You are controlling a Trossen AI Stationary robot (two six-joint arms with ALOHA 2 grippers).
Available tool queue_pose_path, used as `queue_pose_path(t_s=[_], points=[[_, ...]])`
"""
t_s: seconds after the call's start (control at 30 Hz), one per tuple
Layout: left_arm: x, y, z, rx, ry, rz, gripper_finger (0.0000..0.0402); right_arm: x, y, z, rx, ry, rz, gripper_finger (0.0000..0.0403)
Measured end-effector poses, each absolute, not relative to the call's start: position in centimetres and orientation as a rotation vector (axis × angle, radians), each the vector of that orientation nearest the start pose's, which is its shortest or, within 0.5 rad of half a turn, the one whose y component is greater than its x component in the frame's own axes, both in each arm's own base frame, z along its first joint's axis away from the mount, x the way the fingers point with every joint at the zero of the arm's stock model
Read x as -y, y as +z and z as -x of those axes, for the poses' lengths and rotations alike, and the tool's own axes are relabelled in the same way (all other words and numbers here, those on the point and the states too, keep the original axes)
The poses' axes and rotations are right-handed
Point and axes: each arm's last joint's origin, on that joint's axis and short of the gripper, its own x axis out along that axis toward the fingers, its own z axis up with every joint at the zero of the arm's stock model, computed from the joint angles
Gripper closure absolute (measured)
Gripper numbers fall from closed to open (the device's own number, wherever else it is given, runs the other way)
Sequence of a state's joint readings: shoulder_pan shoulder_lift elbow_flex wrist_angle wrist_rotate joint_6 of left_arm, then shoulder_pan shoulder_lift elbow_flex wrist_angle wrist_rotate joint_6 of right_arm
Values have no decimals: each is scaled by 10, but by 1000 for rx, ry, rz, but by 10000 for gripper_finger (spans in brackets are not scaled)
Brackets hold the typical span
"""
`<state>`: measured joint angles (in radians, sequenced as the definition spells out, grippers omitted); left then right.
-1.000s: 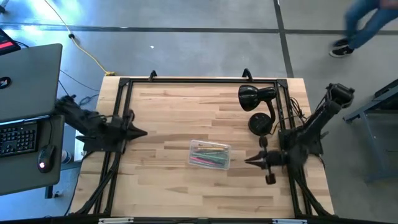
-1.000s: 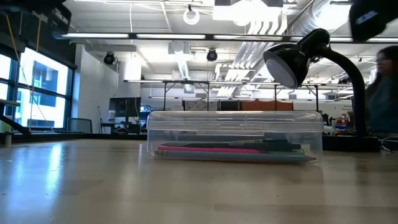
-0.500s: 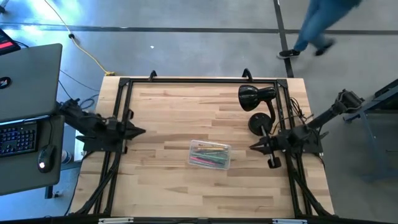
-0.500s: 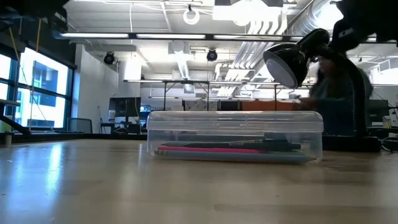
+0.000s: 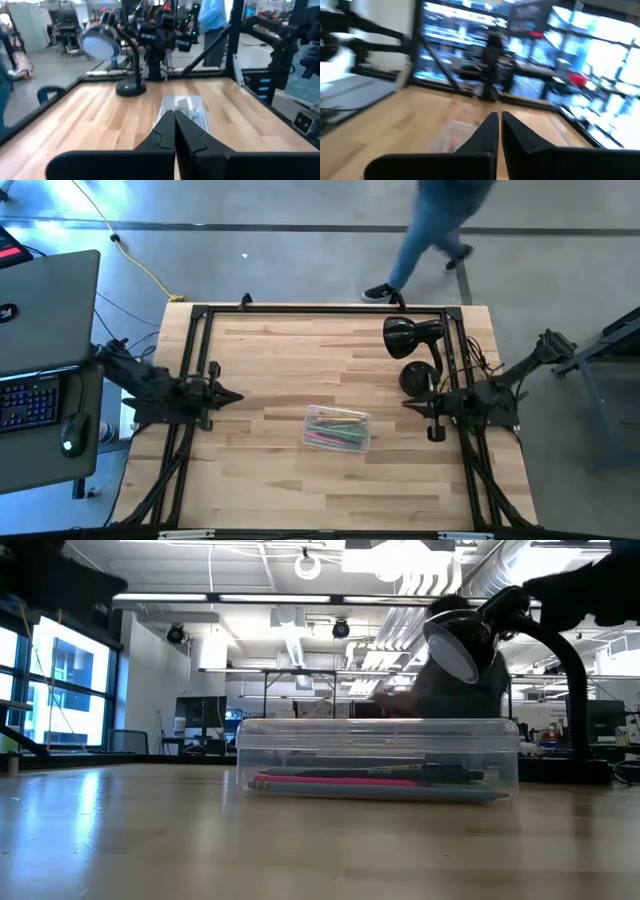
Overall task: Pick & place school supplies into a supply box
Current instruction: Return to Home Position
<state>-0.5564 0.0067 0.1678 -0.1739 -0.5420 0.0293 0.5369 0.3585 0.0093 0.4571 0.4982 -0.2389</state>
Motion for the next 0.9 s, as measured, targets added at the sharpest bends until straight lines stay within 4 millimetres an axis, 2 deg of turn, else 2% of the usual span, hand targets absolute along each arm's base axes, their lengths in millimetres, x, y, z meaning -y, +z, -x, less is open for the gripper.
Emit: queue_pose_path(t_s=[0.13,0.27,0.5,0.67,0.9], points=[[34,188,-82,8,-26,2,371,-44,175,-107,47,-92,110,402],[35,177,-84,-14,-27,-27,379,-43,170,-107,13,-117,12,402],[40,177,-85,11,-164,-14,368,-44,170,-107,9,-100,-4,402],[40,175,-85,-11,-165,-31,358,-44,170,-107,9,-100,-6,402],[43,173,-86,-27,-252,-145,356,-44,170,-107,9,-100,-6,402]])
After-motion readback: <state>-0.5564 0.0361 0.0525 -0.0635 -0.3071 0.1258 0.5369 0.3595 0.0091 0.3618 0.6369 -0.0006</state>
